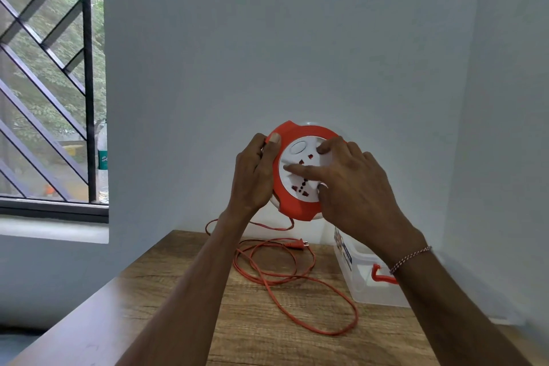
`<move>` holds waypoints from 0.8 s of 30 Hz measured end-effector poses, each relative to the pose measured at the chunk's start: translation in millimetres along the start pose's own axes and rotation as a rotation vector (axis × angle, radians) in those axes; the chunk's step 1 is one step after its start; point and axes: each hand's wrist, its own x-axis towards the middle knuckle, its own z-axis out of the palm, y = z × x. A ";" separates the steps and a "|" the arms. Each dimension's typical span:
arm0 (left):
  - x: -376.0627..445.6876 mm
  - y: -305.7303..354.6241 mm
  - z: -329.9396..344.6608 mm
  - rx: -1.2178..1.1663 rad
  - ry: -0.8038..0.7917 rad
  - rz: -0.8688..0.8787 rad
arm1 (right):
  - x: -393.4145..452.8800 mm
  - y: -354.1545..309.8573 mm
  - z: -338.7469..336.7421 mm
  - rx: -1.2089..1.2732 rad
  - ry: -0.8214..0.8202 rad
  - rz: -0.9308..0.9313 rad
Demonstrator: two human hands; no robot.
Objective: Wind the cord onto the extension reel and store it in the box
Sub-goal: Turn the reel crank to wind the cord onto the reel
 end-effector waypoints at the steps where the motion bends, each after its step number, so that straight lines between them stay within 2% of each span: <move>1: -0.2 -0.3 0.0 -0.001 0.001 -0.004 | -0.4 0.8 2.2 0.010 0.027 0.028; 7: -3.0 0.7 3.2 -0.009 -0.027 -0.009 | -4.0 3.3 8.4 0.053 0.127 0.112; 13: -2.5 4.4 3.7 0.010 -0.005 -0.007 | 0.7 0.5 3.5 0.177 0.129 0.217; 17: -4.1 3.7 5.1 0.015 -0.011 -0.009 | 0.1 1.9 -0.4 0.164 0.117 0.136; 21: -3.2 1.5 3.8 0.016 0.002 0.002 | 2.0 7.0 -3.7 0.207 0.198 0.046; 24: -2.9 0.6 3.4 0.020 0.005 0.017 | 3.1 9.1 -4.8 0.199 0.082 -0.036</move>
